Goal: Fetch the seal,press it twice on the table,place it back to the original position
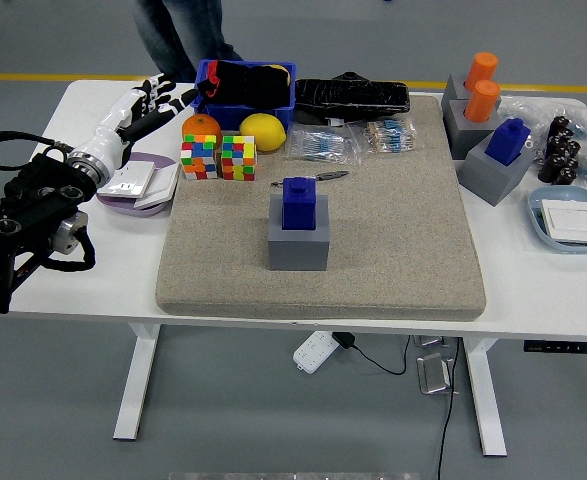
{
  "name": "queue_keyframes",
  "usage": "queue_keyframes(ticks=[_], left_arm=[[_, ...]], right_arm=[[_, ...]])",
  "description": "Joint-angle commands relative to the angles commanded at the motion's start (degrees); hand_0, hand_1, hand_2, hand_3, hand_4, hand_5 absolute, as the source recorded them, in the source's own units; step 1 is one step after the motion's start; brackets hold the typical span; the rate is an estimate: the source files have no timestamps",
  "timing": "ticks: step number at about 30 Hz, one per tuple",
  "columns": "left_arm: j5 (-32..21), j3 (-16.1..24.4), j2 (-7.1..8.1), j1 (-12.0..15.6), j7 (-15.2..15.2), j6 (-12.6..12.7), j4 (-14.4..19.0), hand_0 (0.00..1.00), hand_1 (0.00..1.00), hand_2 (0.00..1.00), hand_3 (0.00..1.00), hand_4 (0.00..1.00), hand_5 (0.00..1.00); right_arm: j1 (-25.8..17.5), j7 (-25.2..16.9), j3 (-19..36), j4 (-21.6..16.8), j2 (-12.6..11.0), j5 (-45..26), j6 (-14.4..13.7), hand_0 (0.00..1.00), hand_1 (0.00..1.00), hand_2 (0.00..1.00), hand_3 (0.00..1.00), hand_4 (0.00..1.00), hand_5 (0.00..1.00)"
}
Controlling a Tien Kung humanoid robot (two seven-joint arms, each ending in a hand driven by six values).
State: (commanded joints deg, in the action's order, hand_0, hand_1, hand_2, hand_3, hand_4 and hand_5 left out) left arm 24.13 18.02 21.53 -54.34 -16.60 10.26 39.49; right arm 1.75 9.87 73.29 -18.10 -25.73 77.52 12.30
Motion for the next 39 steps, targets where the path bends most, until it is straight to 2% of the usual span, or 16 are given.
queue_keyframes(ticks=[6, 14, 28, 39], left_arm=[[-1.2, 3.3, 2.45, 1.0, -0.3, 0.1, -2.5, 0.971, 0.921, 0.899, 0.932, 0.906, 0.515], [-2.0, 5.1, 4.47, 1.9, -0.6, 0.1, -4.6, 0.968, 0.916, 0.898, 0.932, 0.905, 0.515], [-2.2, 6.2, 5.9, 3.3, -0.5, 0.0, -5.5, 0.964, 0.911, 0.894, 0.928, 0.901, 0.518], [-2.2, 5.5, 5.96, 3.1, -0.4, 0.0, -5.4, 0.961, 0.909, 0.894, 0.927, 0.9, 0.52]], right_arm=[[0.0, 0.0, 0.5, 0.0, -0.1, 0.2, 0.0, 0.832, 0.74, 0.734, 0.709, 0.802, 0.595], [0.1, 0.0, 0.8, 0.1, -0.3, 0.6, 0.0, 0.832, 0.74, 0.734, 0.708, 0.802, 0.595], [0.2, 0.1, 0.7, -0.1, -0.4, 0.8, 0.1, 0.832, 0.74, 0.736, 0.71, 0.802, 0.595], [0.2, 0.1, 1.1, 0.0, -0.1, 0.8, 0.1, 0.832, 0.74, 0.736, 0.71, 0.801, 0.595]])
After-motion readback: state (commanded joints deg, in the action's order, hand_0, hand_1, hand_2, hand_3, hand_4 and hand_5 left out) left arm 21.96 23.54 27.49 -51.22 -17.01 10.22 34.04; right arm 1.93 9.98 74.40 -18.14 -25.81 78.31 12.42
